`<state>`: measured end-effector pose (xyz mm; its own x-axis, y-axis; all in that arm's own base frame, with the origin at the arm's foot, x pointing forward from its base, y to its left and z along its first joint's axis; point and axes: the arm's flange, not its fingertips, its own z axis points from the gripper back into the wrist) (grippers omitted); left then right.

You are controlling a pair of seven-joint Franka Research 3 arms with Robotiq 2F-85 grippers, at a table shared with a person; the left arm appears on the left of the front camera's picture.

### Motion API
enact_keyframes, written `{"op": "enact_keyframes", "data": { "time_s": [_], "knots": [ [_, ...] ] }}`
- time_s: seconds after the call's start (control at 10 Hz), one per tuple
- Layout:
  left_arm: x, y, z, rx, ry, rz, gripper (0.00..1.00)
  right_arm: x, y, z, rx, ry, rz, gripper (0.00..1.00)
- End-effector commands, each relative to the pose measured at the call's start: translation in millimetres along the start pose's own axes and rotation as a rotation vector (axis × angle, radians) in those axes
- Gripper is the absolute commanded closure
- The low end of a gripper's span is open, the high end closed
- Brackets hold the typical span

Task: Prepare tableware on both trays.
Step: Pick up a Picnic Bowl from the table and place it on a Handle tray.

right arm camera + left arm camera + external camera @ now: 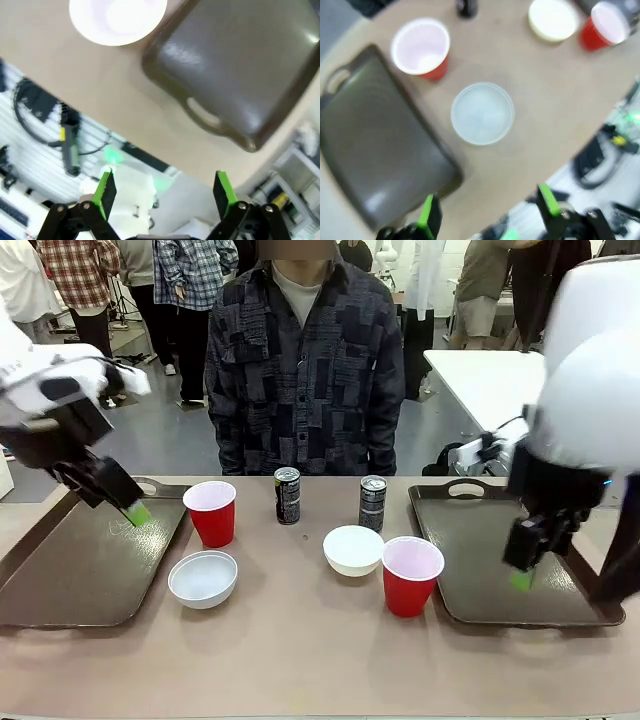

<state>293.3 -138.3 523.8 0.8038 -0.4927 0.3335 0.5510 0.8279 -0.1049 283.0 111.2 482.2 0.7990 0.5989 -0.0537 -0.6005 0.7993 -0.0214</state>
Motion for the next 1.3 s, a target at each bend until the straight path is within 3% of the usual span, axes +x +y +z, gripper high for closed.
{"op": "enact_keyframes", "data": {
  "time_s": [0.0, 0.2, 0.4, 0.8, 1.2],
  "knots": [
    [-13.1, 47.0, 29.9, -0.307, -0.097, 0.141, 0.0, -44.9, -60.5, 31.8, 0.336, -0.113, -0.088, 0.0],
    [-40.0, 83.4, 41.4, -0.438, -0.169, 0.333, 0.0, -105.8, -107.5, 39.5, 0.53, -0.32, -0.2, 0.0],
    [-69.7, 114.2, 48.6, -0.466, -0.174, 0.497, 0.0, -157.8, -143.7, 36.0, 0.614, -0.533, -0.348, 0.0],
    [-110.1, 146.1, 74.4, -0.516, -0.144, 0.573, 0.0, -182.0, -169.5, 20.4, 0.725, -0.552, -0.395, 0.0],
    [-134.2, 164.5, 75.8, -0.536, -0.182, 0.623, 0.0, -198.1, -182.7, 18.2, 0.73, -0.607, -0.489, 0.0]
  ]
}}
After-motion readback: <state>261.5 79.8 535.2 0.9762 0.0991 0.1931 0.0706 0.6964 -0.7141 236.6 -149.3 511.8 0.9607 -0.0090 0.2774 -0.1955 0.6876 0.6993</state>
